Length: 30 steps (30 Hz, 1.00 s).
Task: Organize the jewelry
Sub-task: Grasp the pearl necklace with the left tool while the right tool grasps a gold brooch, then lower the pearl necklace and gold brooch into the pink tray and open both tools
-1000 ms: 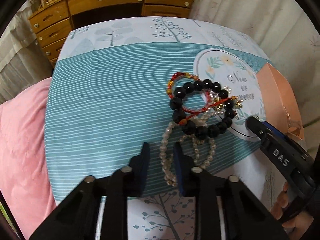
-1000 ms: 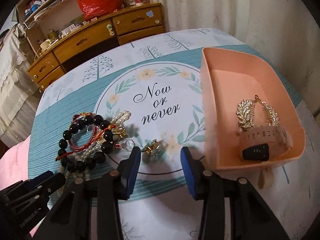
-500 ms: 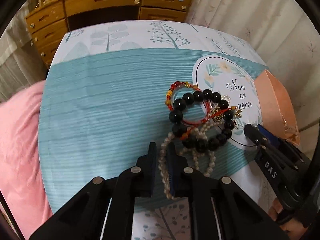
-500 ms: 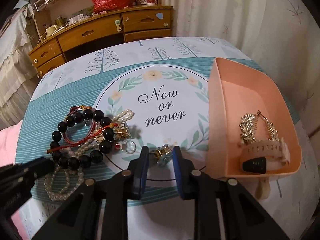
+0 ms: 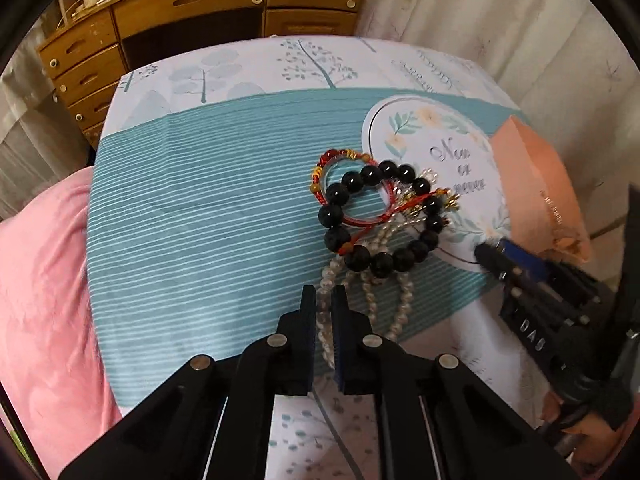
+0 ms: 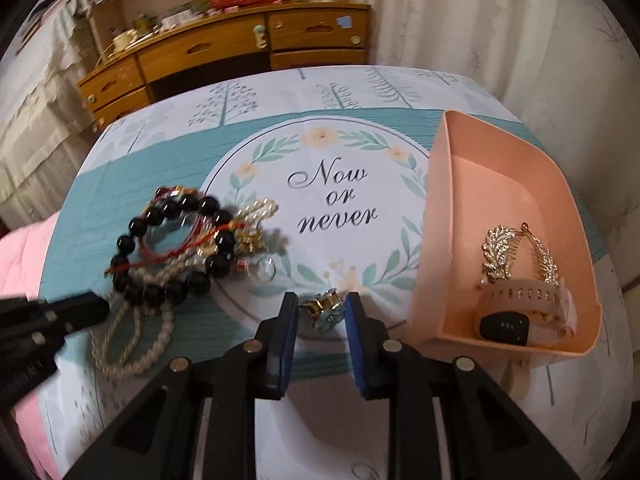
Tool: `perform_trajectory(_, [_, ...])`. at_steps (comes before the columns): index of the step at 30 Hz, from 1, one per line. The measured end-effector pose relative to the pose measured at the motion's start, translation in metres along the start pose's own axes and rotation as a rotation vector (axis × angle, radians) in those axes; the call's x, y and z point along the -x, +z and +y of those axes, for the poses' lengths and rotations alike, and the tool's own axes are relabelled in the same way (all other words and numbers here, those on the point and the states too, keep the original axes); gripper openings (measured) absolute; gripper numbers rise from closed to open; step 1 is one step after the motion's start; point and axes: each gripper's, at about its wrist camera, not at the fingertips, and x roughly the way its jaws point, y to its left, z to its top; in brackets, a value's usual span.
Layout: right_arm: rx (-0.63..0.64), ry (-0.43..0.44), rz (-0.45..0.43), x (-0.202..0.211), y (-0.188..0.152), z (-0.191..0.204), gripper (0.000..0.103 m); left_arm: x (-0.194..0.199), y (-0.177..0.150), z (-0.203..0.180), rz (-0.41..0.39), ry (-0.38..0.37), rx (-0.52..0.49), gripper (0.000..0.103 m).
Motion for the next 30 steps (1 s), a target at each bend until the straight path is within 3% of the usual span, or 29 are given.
perform_trajectory(6, [0.053, 0.057, 0.013, 0.021, -0.013, 0.000, 0.024, 0.023, -0.008, -0.002, -0.007, -0.022, 0.046, 0.005])
perform_trajectory(15, [0.132, 0.138, -0.002, 0.056, -0.024, -0.004, 0.024, 0.065, -0.020, -0.031, -0.017, -0.033, 0.037, 0.005])
perform_trajectory(26, [0.351, 0.267, -0.072, 0.103, -0.035, -0.023, 0.024, 0.126, 0.005, -0.091, -0.050, -0.066, 0.067, 0.005])
perform_trajectory(30, [0.439, 0.316, -0.122, 0.121, -0.030, -0.041, 0.024, 0.142, 0.015, -0.119, -0.072, -0.038, 0.078, 0.005])
